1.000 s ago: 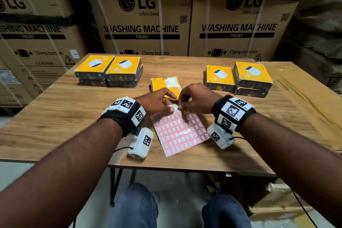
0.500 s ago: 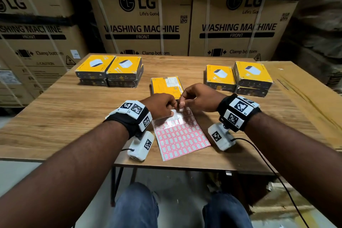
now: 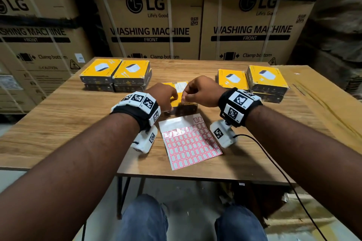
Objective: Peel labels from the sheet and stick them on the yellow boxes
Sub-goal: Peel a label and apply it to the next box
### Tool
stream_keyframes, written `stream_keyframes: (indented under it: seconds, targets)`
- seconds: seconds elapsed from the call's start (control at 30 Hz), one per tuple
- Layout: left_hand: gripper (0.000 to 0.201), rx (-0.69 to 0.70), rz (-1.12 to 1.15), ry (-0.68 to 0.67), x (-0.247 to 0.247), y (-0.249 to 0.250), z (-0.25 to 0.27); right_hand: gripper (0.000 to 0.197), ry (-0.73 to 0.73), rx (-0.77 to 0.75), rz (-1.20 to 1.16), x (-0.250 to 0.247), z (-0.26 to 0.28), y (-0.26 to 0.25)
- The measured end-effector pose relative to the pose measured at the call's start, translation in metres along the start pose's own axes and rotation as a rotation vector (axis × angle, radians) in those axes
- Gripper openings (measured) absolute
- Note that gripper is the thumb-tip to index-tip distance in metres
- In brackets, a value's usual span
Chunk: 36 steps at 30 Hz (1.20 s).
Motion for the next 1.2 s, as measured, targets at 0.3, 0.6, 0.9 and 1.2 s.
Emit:
stream_keyframes:
  seconds: [0.3, 0.6, 0.9, 1.2]
  targets:
    - [0.05, 0.04, 0.0, -0.044, -0.007, -0.006, 0.0, 0.023, -0.044, 0.033, 0.035, 0.014, -0.014, 0.0]
    - [0.065, 0.036, 0.02, -0.04, -0.001, -0.007, -0.006, 0.004, -0.048, 0.027, 0.025, 0.019, -0.011, 0.01]
    - [0.062, 0.021, 0.069, -0.071, -0.001, -0.01, -0.012, 0.005, -0.085, 0.06, -0.012, 0.023, -0.011, 0.014]
    - [0.063, -0.002, 0.086, -0.064, -0.001, -0.015, -0.019, 0.007, -0.069, 0.067, -0.035, 0.023, -0.014, 0.017]
Point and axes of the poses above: each hand's wrist, its own z-axis away from the middle knuckle, its own x-axis out of the palm, y = z × x, the point moved 7 cm from there along -z, towards the middle knuckle, and after that the axes turned 8 degrees about -y, right-handed, at the moved point
